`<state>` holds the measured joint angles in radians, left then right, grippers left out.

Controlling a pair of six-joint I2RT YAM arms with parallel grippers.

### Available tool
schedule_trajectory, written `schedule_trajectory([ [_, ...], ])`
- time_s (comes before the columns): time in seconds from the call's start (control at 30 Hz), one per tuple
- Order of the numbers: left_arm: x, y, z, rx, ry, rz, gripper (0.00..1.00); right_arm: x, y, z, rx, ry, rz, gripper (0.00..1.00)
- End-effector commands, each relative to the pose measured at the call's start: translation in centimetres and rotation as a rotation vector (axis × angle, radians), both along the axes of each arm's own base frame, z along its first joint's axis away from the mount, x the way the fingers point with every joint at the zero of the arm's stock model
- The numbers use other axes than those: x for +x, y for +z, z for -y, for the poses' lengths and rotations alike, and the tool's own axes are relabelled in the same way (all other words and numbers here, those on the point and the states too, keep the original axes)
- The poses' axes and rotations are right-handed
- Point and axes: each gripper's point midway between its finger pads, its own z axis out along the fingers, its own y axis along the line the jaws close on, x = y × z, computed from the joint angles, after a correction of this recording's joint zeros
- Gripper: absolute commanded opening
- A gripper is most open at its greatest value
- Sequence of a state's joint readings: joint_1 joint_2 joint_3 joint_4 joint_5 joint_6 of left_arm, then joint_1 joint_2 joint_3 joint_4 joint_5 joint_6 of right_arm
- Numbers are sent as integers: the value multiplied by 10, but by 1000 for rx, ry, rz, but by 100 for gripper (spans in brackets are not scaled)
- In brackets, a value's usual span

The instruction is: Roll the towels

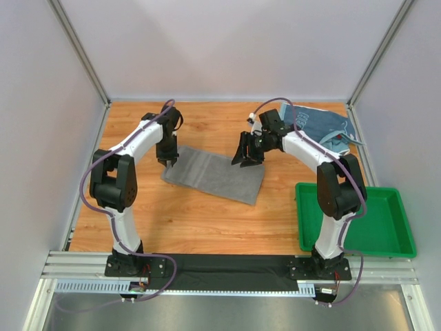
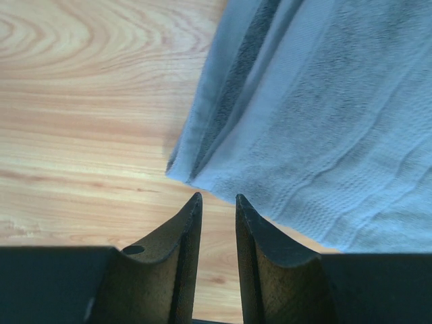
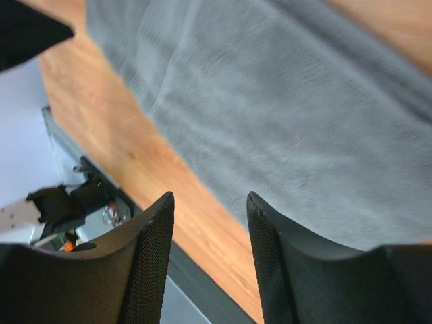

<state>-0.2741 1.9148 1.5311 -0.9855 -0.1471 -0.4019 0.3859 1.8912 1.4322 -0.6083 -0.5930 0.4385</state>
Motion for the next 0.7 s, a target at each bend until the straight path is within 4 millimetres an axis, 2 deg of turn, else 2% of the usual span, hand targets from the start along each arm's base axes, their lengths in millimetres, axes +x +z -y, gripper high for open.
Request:
schedule_trajectory([
  [0.0, 9, 20, 16, -79, -32, 55, 33, -39, 4, -10, 85, 86, -66, 48],
  [0.03, 9, 18, 18, -86, -34, 53, 33, -44, -2, -8, 83, 71, -89, 47],
  [0.07, 11, 16, 18, -88, -35, 54, 33, -55, -19, -3, 68, 63, -126, 46],
  [0.13, 13, 7, 18, -79, -38, 37, 33, -61, -32, 4, 60, 40, -164, 42],
  [0.17, 15, 5, 18, -76, -39, 32, 32, -71, -47, 9, 55, 28, -202, 41],
  [0.4, 30, -21, 7, -16, -62, -9, 31, -99, -91, 40, 27, -80, -325, 39],
  [0.53, 40, -31, -2, 0, -65, -23, 31, -105, -94, 44, 21, -94, -334, 40],
  [0.67, 48, -30, -6, 33, -69, -27, 30, -104, -77, 44, 23, -80, -303, 43],
])
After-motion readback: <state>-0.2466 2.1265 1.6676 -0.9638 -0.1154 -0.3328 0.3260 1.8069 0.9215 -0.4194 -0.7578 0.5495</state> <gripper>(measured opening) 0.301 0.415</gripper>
